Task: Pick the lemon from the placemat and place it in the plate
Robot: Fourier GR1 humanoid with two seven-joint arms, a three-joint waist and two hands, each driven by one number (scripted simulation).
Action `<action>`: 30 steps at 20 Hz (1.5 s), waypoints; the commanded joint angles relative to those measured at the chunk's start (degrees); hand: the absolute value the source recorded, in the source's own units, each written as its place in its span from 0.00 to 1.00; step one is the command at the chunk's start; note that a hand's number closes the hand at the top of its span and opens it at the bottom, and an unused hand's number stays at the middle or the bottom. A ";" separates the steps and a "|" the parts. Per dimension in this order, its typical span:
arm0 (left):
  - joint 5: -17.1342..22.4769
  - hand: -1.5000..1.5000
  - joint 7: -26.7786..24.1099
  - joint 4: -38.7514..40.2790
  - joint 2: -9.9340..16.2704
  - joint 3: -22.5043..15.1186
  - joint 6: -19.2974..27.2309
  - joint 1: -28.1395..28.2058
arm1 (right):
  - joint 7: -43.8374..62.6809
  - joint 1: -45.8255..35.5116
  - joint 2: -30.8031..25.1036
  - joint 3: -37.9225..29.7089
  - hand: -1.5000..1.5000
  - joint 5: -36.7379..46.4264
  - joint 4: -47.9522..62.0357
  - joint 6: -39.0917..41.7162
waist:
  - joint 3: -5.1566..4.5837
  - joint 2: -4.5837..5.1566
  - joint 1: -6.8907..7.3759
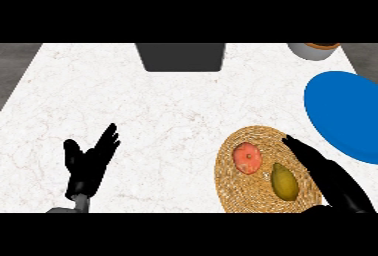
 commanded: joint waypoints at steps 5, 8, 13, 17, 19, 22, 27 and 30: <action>-0.71 0.50 0.44 -1.47 -0.67 1.73 -2.47 0.92 | 3.06 -6.56 4.73 -0.26 0.00 6.76 5.95 2.01 | 0.00 0.03 0.20; -2.79 0.50 1.54 -3.68 -3.00 1.15 -0.37 2.23 | -2.85 -0.79 3.35 -3.16 0.00 5.84 3.98 2.42 | 0.00 -0.01 0.02; -3.23 0.50 0.77 1.26 -3.38 3.14 -1.47 -1.19 | -3.88 -5.06 5.21 -2.19 0.00 9.12 10.92 3.26 | 0.00 0.03 0.03; -5.39 0.50 -1.06 -0.78 -4.97 -0.02 -0.48 2.66 | -7.20 -5.98 5.35 3.39 1.00 15.41 16.08 -0.53 | 0.01 0.04 0.24; -4.01 0.50 -0.21 -1.47 -2.94 3.17 -2.28 1.80 | -7.02 -5.11 5.53 1.99 1.00 15.62 11.86 0.27 | 0.00 -0.01 0.06; -2.51 0.50 0.69 -3.10 -2.06 3.73 -4.73 3.54 | -10.20 -8.31 7.26 1.49 1.00 18.83 21.58 -4.98 | 0.01 0.02 0.28; -5.11 0.50 -0.46 -0.35 -4.83 3.69 -2.26 0.18 | -11.72 -5.84 7.71 0.24 1.00 19.96 15.27 -7.79 | 0.00 0.00 0.01; -3.06 0.50 -1.94 -0.35 -2.37 5.36 -5.29 4.13 | -3.69 -2.02 12.32 2.49 1.00 22.01 7.40 -9.39 | -0.04 -0.11 -0.19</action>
